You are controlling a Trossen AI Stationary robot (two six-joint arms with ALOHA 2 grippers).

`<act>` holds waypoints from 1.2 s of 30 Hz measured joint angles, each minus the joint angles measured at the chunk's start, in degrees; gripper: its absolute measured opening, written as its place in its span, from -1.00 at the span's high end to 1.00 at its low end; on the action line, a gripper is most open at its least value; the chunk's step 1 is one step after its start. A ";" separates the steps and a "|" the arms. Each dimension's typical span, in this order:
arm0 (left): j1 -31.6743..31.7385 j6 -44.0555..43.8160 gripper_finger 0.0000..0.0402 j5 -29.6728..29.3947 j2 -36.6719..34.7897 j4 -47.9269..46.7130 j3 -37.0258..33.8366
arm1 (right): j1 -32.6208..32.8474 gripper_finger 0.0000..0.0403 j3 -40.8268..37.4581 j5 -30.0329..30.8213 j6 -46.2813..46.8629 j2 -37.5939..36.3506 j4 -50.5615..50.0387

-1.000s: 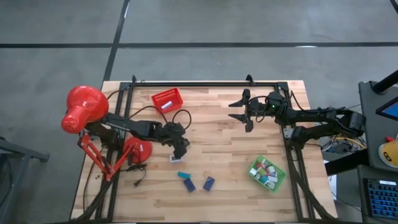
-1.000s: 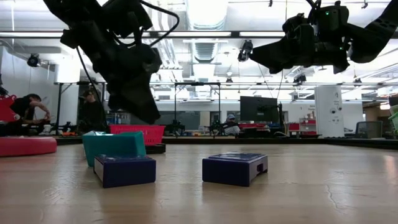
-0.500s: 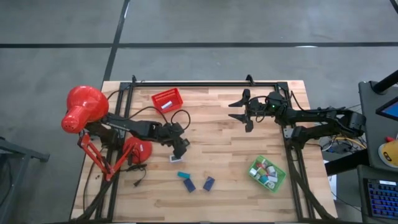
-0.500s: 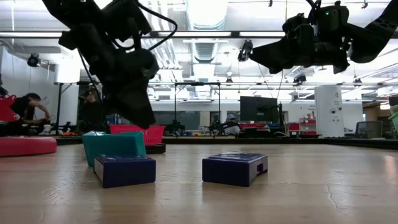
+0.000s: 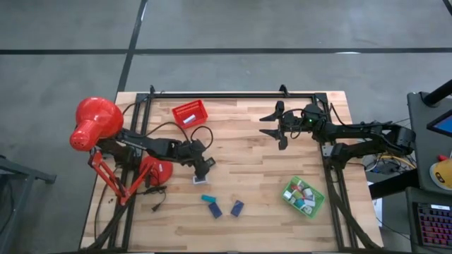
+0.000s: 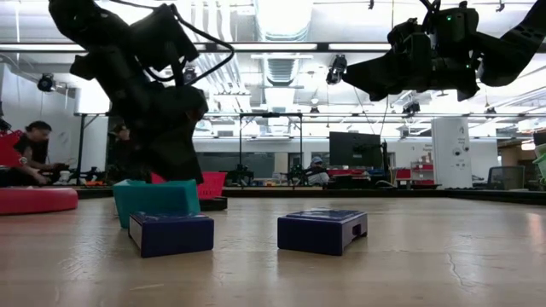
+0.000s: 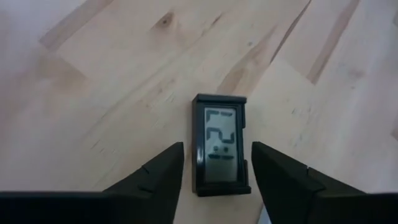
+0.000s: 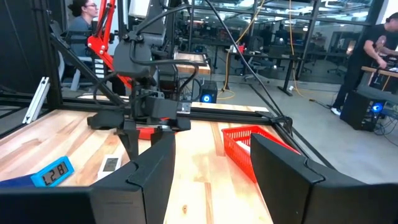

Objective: Pick & Place Office items
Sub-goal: Put the black digital clock into the red bin

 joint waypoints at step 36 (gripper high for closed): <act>0.02 2.89 -0.06 2.12 5.10 3.80 0.00 | 0.00 -0.01 0.00 0.00 0.00 0.00 0.00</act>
